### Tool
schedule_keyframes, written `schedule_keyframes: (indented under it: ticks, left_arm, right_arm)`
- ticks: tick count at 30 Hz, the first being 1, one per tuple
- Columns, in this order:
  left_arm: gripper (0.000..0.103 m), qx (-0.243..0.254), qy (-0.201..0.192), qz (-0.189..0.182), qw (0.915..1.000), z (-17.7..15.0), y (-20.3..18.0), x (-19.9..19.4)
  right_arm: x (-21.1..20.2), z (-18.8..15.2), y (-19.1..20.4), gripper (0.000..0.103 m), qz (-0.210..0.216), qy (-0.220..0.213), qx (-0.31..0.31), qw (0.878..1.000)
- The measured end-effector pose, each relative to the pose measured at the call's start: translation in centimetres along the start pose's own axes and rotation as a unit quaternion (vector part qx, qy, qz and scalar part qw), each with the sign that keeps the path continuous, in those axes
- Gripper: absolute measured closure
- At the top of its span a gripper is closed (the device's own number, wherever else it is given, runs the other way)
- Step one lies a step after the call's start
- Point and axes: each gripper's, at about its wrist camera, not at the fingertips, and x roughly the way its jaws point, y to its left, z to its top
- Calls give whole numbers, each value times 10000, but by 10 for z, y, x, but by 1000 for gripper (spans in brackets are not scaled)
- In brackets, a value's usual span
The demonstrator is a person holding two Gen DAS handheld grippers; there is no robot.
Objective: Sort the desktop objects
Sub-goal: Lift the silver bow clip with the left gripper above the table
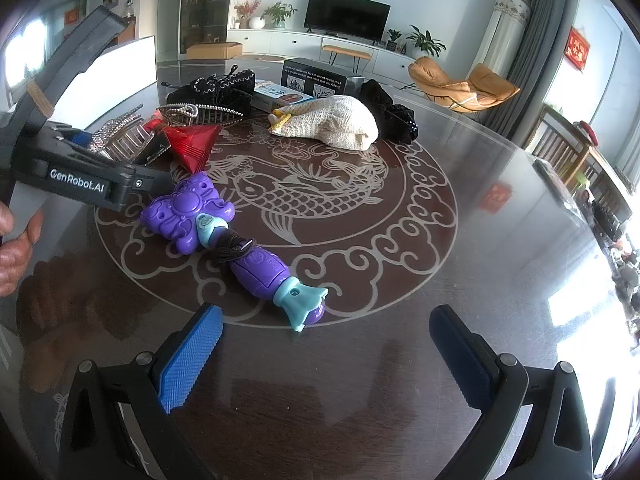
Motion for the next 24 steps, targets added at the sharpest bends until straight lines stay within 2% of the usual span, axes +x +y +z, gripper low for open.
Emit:
schedule_keyframes:
  ticks: [4, 7, 11, 17, 24]
  left_arm:
    - [38, 18, -139, -10, 9999, -3, -3, -8]
    - [47, 20, -166, 20, 9999, -8, -3, -13]
    - [49, -10, -224, 159, 9996, -23, -2, -22]
    - [50, -319, -225, 203, 9990, -51, 8, -40]
    - [47, -258, -250, 167, 9992, -66, 15, -47]
  right_arm:
    - [0, 0, 0, 0, -5, -2, -3, 10000]
    - [0, 0, 0, 0, -4, -1, -2, 10000]
    - [0, 0, 1, 0, -5, -2, -3, 10000]
    - [0, 0, 0, 0, -1, 0, 0, 10000]
    - [0, 0, 1, 0, -7, -2, -3, 10000]
